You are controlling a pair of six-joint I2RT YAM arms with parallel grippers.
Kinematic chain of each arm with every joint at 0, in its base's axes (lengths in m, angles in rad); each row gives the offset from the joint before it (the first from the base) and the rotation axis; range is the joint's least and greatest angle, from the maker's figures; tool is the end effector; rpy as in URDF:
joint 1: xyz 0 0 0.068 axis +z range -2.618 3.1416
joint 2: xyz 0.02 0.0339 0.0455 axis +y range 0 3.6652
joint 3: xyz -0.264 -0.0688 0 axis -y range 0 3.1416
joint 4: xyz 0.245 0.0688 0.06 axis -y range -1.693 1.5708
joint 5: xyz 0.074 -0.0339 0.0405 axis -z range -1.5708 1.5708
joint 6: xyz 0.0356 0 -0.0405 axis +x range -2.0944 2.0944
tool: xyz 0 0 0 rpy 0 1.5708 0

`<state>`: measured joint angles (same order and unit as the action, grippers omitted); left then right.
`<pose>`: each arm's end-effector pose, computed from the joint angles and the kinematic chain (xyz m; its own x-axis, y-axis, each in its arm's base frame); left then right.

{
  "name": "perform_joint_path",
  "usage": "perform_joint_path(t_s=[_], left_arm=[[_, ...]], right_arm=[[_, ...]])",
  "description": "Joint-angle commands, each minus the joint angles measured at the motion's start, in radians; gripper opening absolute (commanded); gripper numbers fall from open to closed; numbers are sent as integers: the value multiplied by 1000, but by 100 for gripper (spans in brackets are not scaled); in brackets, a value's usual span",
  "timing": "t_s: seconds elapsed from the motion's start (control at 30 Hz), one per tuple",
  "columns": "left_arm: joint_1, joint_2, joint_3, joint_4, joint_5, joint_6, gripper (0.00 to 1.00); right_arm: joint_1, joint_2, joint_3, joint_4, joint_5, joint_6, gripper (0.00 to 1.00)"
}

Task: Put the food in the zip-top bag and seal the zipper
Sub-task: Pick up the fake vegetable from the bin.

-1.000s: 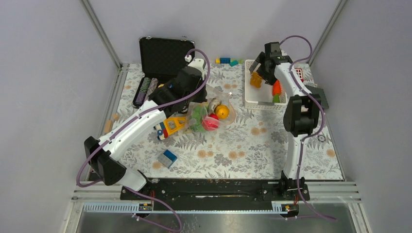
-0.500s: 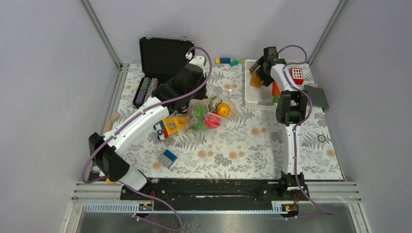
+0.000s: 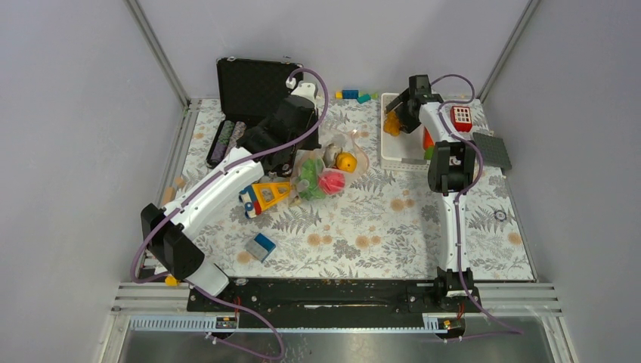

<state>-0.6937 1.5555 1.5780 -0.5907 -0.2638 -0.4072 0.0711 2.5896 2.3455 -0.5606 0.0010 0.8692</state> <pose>0.2757 -0.2172 0.3847 -0.5575 -0.0337 -0.8295 0.2478 0.9469 -0.2050 0.5716 0.0407 0.1720 -0.5177 0.7289 -0.4480 0.5036 0.6829 0.5291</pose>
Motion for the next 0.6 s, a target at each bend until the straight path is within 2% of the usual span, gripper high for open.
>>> perform_joint_path(t_s=[0.0,0.2,0.33,0.43,0.57], left_arm=[[10,-3,59,54,-46,27,0],[14,-4,68,54,-62,34,0],[19,-5,71,50,-72,38,0],[21,-5,71,49,-74,39,0],[23,0,72,49,-73,36,0]], right_arm=[[6,41,32,26,-18,13,80],[6,75,39,142,-77,81,76],[7,80,-25,304,-155,151,72],[9,67,-58,351,-154,145,71],[11,6,-182,496,-144,142,65]])
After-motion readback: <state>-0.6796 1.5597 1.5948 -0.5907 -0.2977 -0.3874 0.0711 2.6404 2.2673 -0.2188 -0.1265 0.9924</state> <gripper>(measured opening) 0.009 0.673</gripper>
